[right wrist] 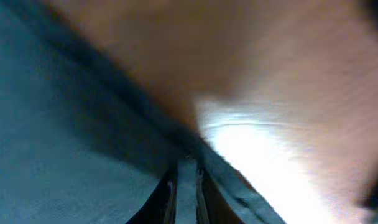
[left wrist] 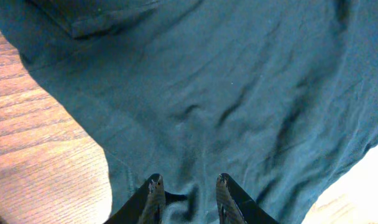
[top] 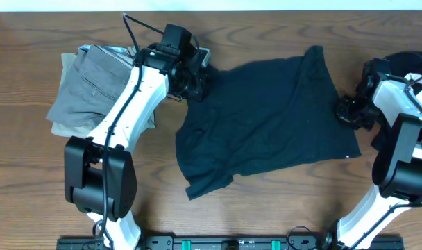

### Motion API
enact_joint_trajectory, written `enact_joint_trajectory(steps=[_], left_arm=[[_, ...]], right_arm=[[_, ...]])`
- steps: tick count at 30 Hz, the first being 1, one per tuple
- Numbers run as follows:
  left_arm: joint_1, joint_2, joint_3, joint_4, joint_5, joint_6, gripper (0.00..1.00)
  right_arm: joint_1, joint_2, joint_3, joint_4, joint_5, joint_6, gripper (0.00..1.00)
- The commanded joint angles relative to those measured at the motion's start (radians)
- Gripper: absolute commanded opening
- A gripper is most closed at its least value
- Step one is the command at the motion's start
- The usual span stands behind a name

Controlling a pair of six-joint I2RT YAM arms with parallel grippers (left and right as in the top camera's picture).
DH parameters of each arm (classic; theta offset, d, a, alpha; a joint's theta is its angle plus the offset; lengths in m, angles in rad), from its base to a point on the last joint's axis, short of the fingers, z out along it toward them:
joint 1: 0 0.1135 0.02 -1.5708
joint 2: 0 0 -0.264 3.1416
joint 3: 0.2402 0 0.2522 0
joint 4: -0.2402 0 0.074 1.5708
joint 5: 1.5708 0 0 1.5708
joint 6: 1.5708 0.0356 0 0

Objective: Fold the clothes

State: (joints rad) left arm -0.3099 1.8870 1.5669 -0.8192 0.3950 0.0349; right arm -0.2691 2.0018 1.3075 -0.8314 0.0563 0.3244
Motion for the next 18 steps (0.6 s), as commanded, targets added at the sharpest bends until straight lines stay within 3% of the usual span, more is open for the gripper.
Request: enact_joint_trajectory(steps=[1, 4, 7, 11, 18], left_arm=[[0.005, 0.004, -0.001, -0.007, 0.013, 0.021, 0.38], [0.003, 0.004, -0.001, -0.007, 0.013, 0.02, 0.47], [-0.004, 0.004, -0.002, -0.006, 0.013, 0.021, 0.55], [-0.014, 0.013, -0.014, 0.007, 0.012, 0.064, 0.56], [-0.017, 0.14, -0.023, 0.027, -0.018, 0.062, 0.32]], right_arm=[[-0.059, 0.002, -0.024, -0.031, 0.209, 0.067, 0.09], [-0.101, 0.002, -0.037, -0.055, 0.261, 0.114, 0.07], [-0.127, 0.001, -0.038, -0.039, 0.181, 0.092, 0.06], [-0.12, 0.001, -0.038, -0.032, 0.151, 0.062, 0.07], [-0.126, -0.021, -0.018, -0.064, 0.11, 0.064, 0.11]])
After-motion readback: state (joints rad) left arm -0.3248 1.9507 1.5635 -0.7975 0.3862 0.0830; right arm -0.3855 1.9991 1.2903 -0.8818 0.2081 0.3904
